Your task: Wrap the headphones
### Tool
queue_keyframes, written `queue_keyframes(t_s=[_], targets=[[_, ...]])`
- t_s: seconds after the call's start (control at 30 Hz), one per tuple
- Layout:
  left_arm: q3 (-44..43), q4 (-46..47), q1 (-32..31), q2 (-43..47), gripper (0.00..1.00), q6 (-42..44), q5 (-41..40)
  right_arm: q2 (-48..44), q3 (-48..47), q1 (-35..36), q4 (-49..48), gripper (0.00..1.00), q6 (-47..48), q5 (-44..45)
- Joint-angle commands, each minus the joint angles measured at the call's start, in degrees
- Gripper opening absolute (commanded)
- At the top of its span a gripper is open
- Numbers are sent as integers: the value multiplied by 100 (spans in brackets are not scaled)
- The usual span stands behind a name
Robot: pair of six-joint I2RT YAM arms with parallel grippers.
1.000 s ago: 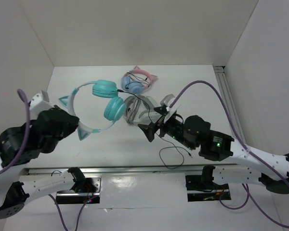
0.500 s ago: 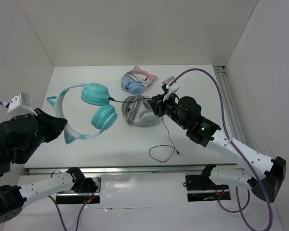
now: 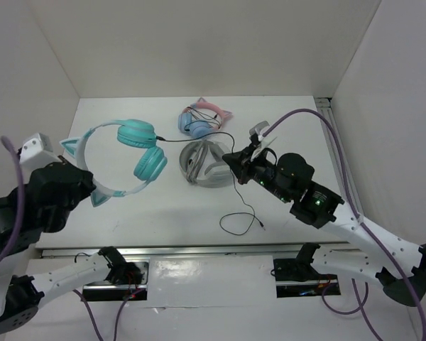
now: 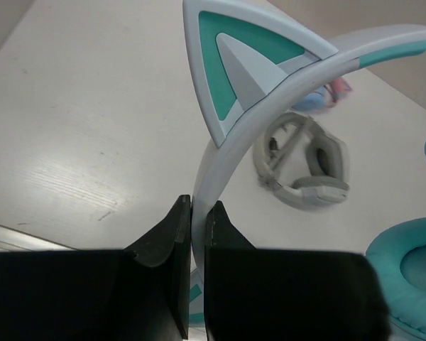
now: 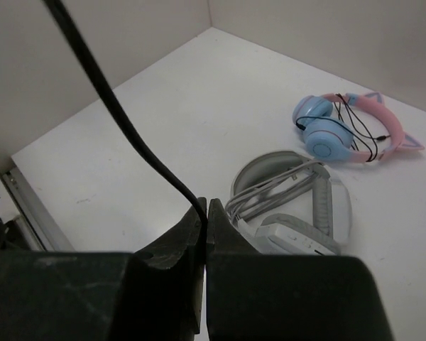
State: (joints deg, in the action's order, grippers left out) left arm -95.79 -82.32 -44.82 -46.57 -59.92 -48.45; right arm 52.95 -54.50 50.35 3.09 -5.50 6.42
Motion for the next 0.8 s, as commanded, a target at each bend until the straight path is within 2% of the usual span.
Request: queue_keyframes(t_s=[0.0,0.1,0.17,0.27,0.3,0.33,0.37,0.4,0.47,0.6,0.67,0.77], targets=[[253,375,472,-379,0,-29,-692,-215,-657,484,770,0,58,658],[315,375,1097,-835,0,24,-763,-83,-1183,993,1543,0,216,1413],[376,375,1282,-1143,0,147,-990,31,-1422,1283,1895,0,338,2017],[438,515,1353,-1529,0,357,-1167,198,-1739,1285,2275,0,339,2721],[647,794,1353,-1600,0,1124,-1098,277,-1800,1285,2379,0,339,2855],[788,1667,1353,-1601,0,1767,-897,347,-1871,1285,2380,0,443,2987],[938,2076,1301,-1662,0,2365,-347,348,-1871,1285,2380,0,496,3075],[1122,2280,1300,-1732,0,2919,-132,348,-1941,1285,2380,0,567,3172],[1202,2500,1090,-1838,0,3056,45,400,-1942,1285,2249,0,620,3173],[1527,2967,36,-2207,0,3888,80,400,-1889,1337,2064,0,857,2683],[1580,3056,-280,-2513,0,4093,29,523,-1889,1337,2064,0,945,2488],[1642,3205,-1148,-2717,0,4488,114,594,-1889,1337,2064,0,1051,2233]])
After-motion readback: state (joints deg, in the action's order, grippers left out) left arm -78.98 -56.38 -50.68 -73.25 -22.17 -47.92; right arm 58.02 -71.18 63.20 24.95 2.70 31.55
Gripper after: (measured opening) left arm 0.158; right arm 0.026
